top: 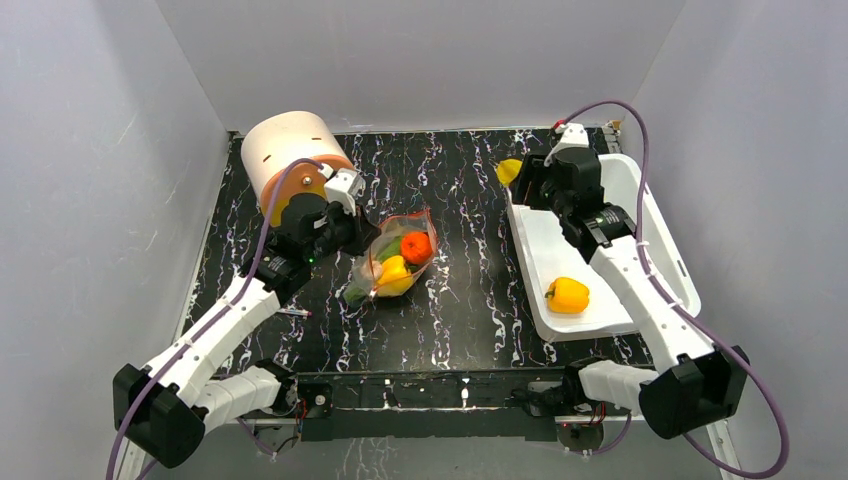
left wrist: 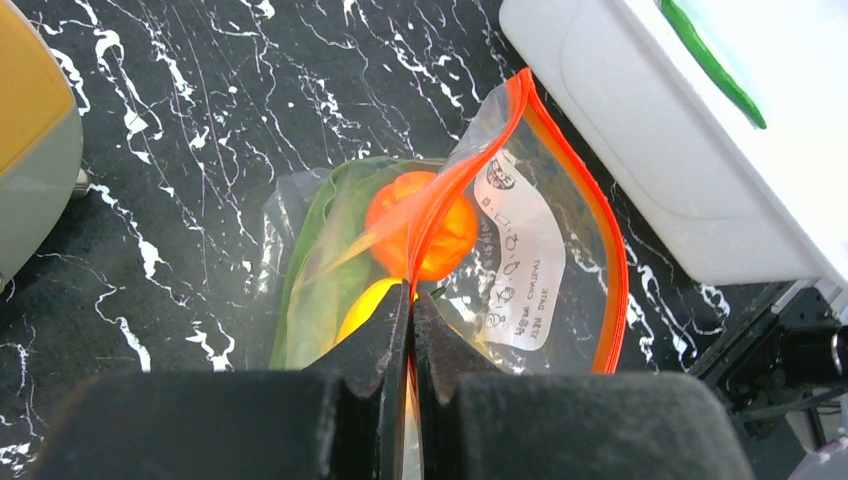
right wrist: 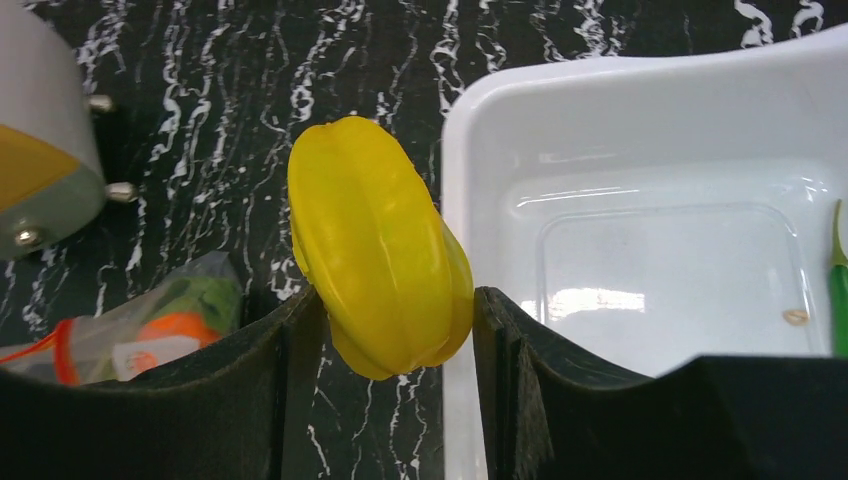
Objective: Place the food in the zip-top bag and seal the zipper
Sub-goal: Place the fake fruit in the zipper food storage bag.
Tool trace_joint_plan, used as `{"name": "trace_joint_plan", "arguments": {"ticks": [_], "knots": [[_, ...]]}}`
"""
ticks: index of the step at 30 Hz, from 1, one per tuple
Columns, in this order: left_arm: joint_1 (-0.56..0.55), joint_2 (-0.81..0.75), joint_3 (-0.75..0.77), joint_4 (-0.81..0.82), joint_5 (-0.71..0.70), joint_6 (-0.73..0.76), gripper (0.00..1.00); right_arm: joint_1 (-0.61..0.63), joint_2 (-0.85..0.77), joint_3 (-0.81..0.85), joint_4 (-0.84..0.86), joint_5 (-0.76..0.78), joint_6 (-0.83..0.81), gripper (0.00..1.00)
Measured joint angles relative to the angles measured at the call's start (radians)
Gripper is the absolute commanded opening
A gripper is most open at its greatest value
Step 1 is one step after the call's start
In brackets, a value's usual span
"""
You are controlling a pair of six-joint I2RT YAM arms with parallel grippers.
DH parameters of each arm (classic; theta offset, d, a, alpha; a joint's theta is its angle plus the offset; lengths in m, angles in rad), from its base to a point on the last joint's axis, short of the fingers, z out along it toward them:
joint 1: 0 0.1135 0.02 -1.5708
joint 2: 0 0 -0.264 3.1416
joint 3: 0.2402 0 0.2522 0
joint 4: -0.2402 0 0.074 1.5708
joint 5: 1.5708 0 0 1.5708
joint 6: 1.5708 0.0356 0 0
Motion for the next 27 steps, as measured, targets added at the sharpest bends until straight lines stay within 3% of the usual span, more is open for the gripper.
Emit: {"name": "trace_joint_plan", "arguments": {"ticks": [16,27], "knots": [[0.0,0.032,0.029,0.034,0.061,-0.113,0.0,0.386,-0.086,0.003,0.019,-0.093,-0.068,0.46],[0.0,0.028,0.029,0.035,0.092,-0.127,0.0,0.599,-0.022,0.003,0.006,-0.08,-0.143,0.47]]}}
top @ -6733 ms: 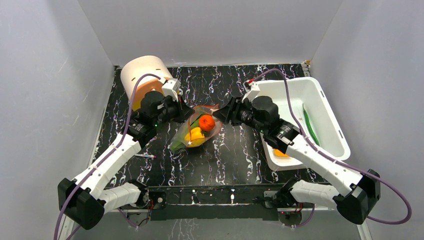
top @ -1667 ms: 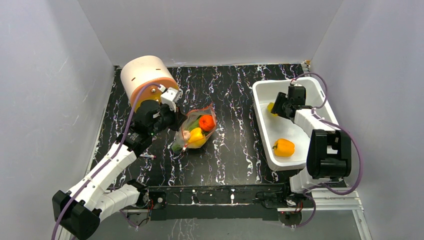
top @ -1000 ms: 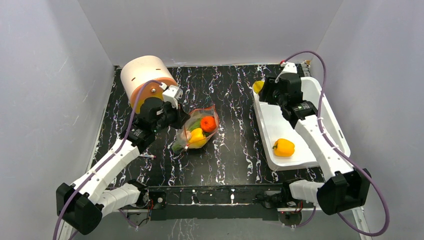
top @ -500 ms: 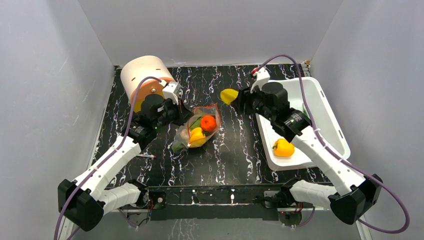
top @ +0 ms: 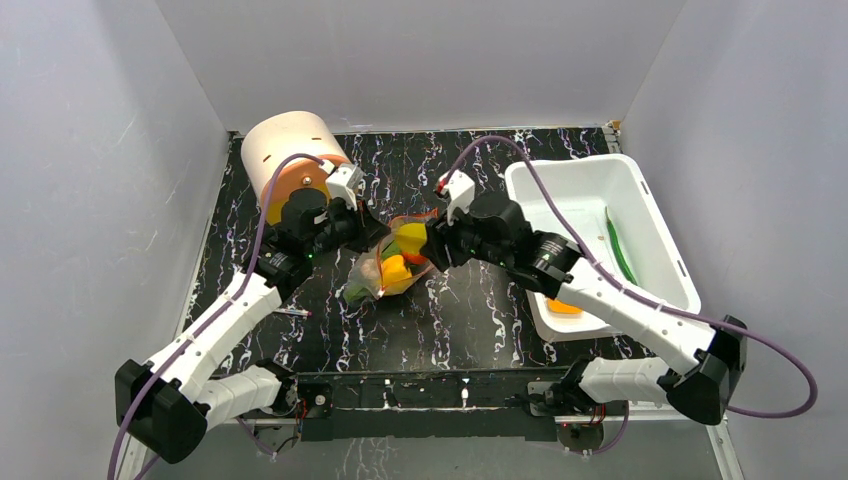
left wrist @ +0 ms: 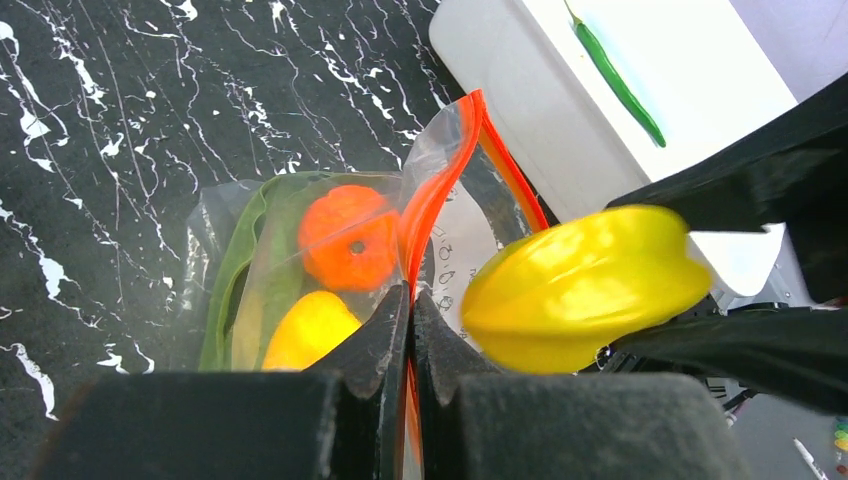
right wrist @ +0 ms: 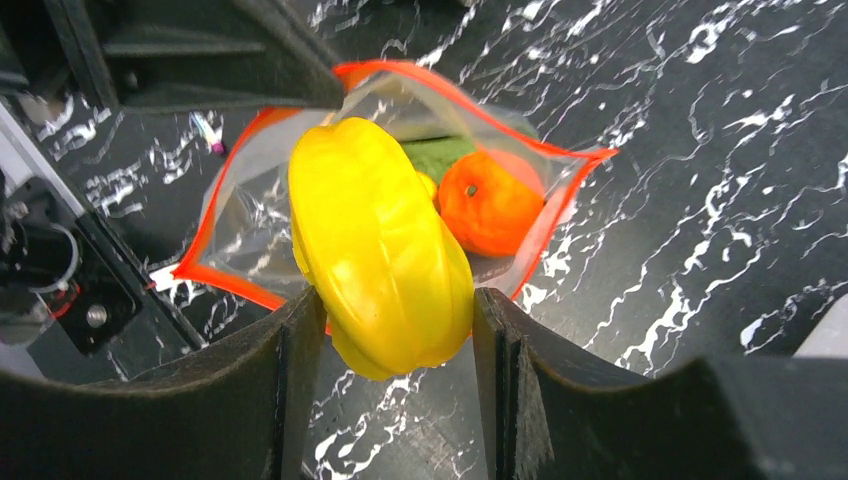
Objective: Place the food in the zip-top bag and seal the zipper
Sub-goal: Place the fake fruit in the zipper food storage bag.
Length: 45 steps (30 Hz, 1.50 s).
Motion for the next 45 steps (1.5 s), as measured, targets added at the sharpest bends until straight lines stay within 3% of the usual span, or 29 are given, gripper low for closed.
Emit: {"name": "trace_joint_plan", "arguments": {"ticks": [9,20,25,32,45], "knots": [[0.0,-0.021,0.0,0.0,0.043,-0.002,0.0,0.073,0.136,0.036,-0.065,0.04,-0.018,0.5],[0.0,-0.03,-0.005,0.026,0.126,-0.023,0.0,0.078,0.257,0.066,-0.05,0.085,0.027,0.51],[0.0,-0.031,-0.012,0.037,0.13,-0.035,0.0,0.078,0.308,0.072,-0.022,0.098,0.043,0.57],[0.0,-0.031,-0.023,0.049,0.128,-0.045,0.0,0.078,0.312,0.072,0.043,0.14,0.047,0.73],[0.0,-0.031,-0.024,0.005,0.037,0.032,0.0,0.04,0.199,0.089,0.003,0.148,0.02,0.72]]}}
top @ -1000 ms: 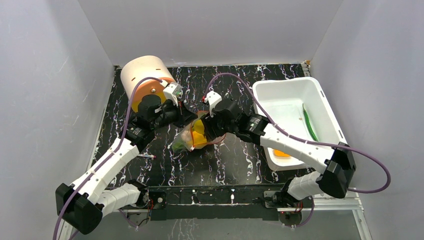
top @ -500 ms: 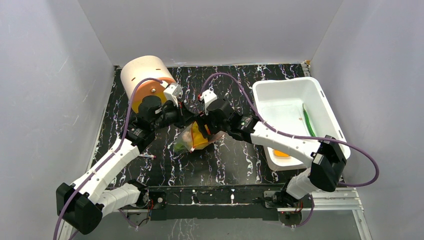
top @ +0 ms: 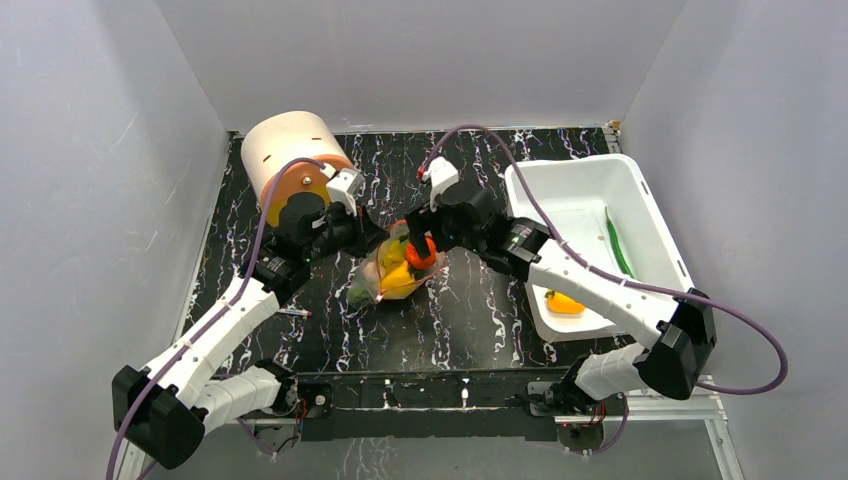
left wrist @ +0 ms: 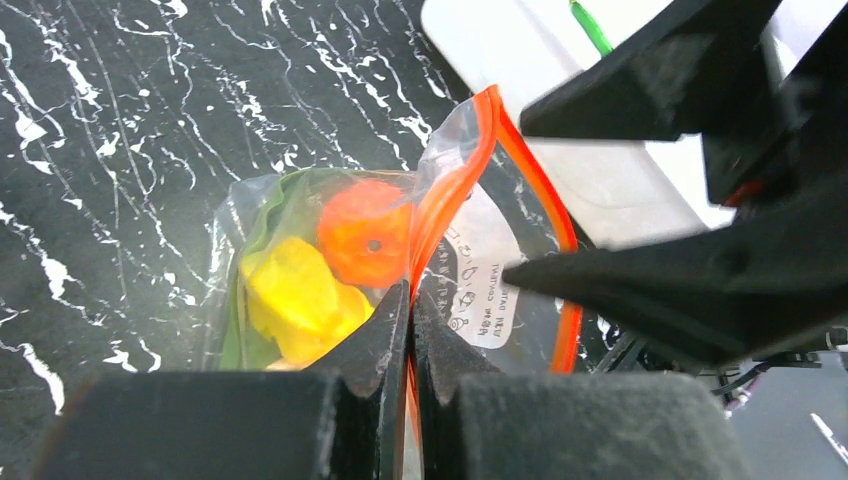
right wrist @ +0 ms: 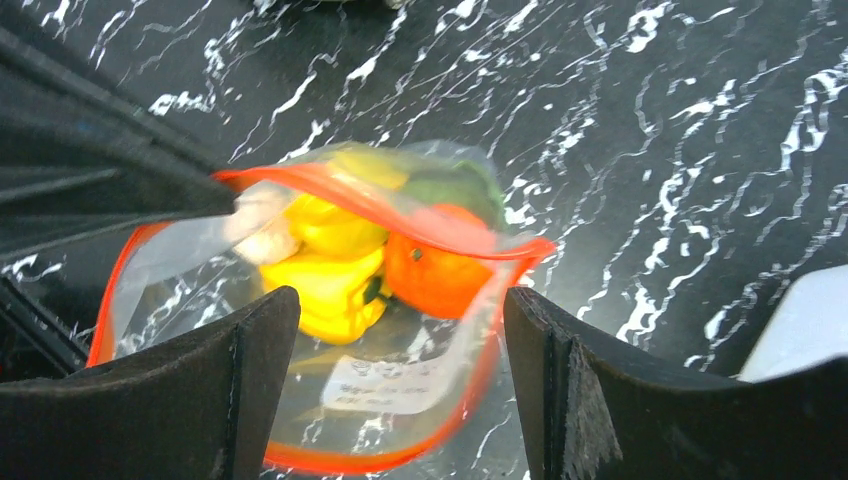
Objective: Place the food in the zip-top bag and seal the zipper
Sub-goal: Place the fake fruit in the zipper food storage bag, then pick up the fake vegetable from the bin.
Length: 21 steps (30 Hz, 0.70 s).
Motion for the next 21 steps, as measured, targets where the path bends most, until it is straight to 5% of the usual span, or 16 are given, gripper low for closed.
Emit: {"name": "trace_joint_plan", "arguments": {"ticks": [21], "knots": [[0.0,-0.072,-0.019,-0.089,-0.065,0.165,0.0,-0.553,0.025,0.089,-0.127,0.085,-0.106,0.65]]}}
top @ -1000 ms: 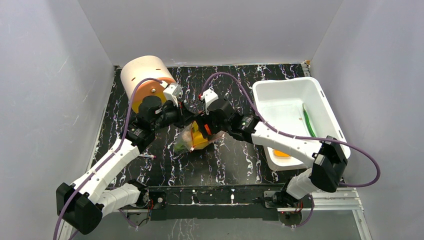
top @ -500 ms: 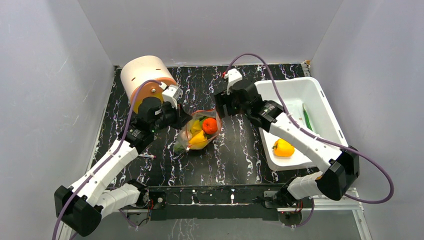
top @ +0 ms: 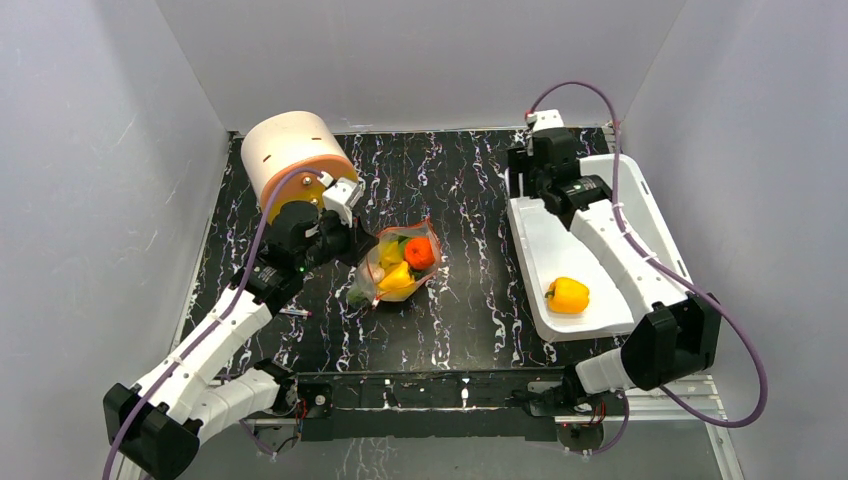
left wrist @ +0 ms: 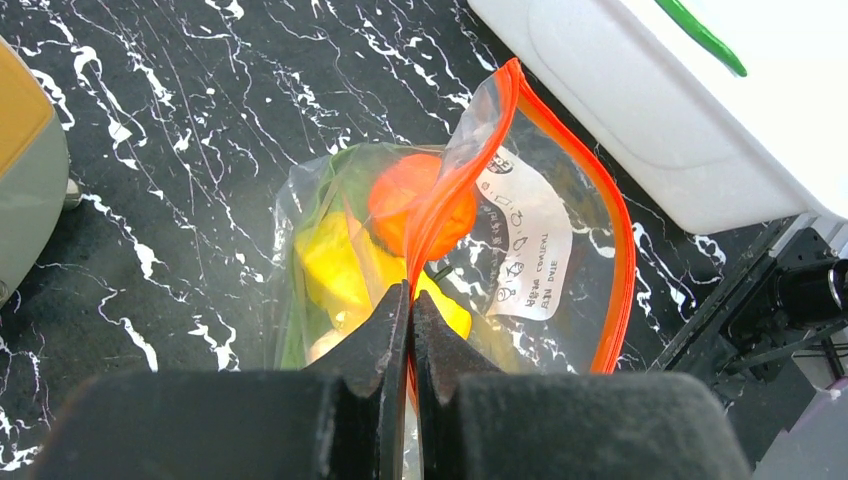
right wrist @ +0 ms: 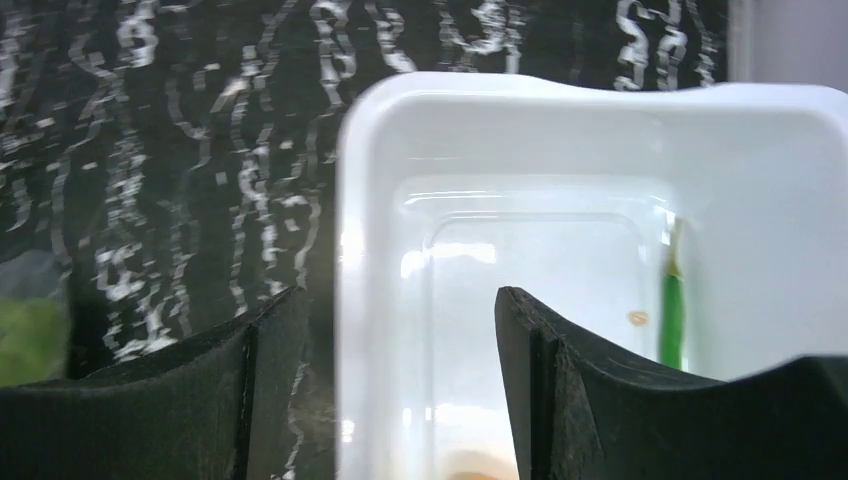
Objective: Place the food in the zip-top bag and seal the zipper
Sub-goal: Pick up the fake vegetable from the bin.
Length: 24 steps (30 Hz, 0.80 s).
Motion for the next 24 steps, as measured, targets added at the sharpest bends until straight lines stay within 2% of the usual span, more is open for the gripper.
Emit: {"name": "trace_joint_plan", "arguments": {"ticks": [9,20,24], "knots": [[0.0,-0.009,-0.013,0.004,0.016,0.006,0.0,-0.185,0.046,-0.052,0.047,0.204,-0.072,0.59],[0.0,-0.01,-0.022,0.005,0.024,0.006,0.0,-0.293,0.166,-0.22,0.183,0.379,-0.122,0.61],[0.0,-0.01,-0.029,0.005,0.023,0.007,0.0,-0.35,0.21,-0.269,0.216,0.397,-0.136,0.61]]}}
